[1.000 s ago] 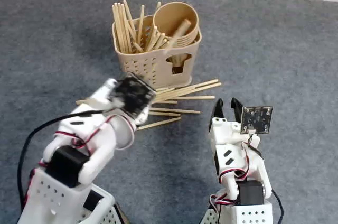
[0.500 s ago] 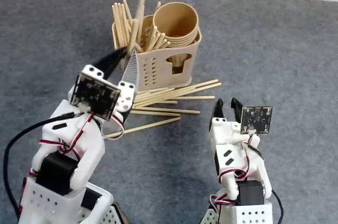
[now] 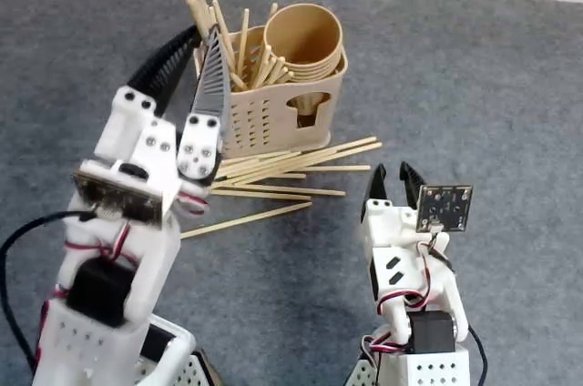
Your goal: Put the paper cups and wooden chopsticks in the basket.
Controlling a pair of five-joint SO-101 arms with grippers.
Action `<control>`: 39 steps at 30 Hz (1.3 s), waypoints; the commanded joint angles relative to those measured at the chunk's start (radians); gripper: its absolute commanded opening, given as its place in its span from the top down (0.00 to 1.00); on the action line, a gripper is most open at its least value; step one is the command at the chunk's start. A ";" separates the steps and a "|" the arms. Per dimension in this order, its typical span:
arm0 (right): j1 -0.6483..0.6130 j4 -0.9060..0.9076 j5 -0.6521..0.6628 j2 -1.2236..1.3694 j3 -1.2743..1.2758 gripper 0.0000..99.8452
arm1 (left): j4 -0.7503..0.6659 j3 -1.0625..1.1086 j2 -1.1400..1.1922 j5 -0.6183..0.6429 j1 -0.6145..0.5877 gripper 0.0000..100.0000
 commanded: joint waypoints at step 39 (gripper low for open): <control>0.010 -0.033 0.017 -0.005 -0.005 0.88 | 0.158 -0.007 0.234 0.186 -0.156 0.91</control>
